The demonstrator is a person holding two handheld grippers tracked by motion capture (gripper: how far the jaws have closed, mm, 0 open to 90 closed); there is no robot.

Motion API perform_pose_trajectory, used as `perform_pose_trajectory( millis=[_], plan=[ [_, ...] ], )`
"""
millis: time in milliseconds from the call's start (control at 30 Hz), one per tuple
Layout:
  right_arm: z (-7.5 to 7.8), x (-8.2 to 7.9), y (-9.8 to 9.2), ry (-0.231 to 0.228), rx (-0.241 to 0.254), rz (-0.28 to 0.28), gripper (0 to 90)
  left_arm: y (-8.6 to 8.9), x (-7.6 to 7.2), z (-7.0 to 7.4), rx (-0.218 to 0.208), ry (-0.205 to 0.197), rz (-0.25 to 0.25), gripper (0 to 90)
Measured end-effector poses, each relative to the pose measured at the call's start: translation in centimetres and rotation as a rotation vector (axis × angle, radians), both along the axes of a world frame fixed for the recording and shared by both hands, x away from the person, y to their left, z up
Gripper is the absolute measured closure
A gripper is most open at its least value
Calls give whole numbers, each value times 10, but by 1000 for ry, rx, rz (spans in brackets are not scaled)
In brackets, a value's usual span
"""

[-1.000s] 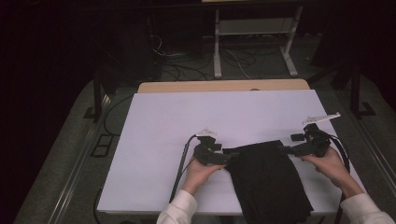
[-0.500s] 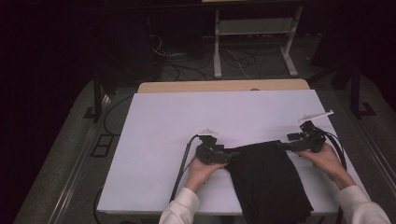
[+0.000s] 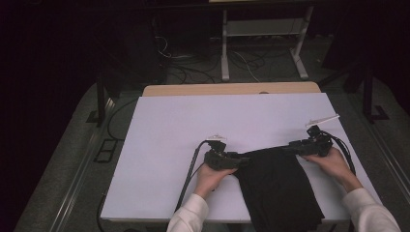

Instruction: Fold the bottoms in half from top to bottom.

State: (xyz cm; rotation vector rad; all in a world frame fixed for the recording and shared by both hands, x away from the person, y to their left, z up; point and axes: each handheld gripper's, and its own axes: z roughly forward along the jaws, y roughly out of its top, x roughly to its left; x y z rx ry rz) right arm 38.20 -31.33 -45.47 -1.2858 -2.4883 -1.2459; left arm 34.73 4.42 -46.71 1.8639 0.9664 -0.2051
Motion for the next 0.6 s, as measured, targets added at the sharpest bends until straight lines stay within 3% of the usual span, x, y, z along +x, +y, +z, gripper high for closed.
perform_pose_trajectory(
  millis=[100, 300, 433, 600],
  plan=[
    [0, 0, 2, 3, 1, 21, 483, 1, 0, 1, -10, 10, -14, 480],
    [0, -2, 7, 16, -12, 41, 795, 3, -1, 4, -14, 0, -32, 811],
    [6, -5, 8, -4, -10, 31, 823, 6, -2, 12, -13, -45, -22, 837],
    [17, -7, 11, -35, 28, -6, 830, 13, -1, 30, 2, -106, -8, 840]
  ],
)
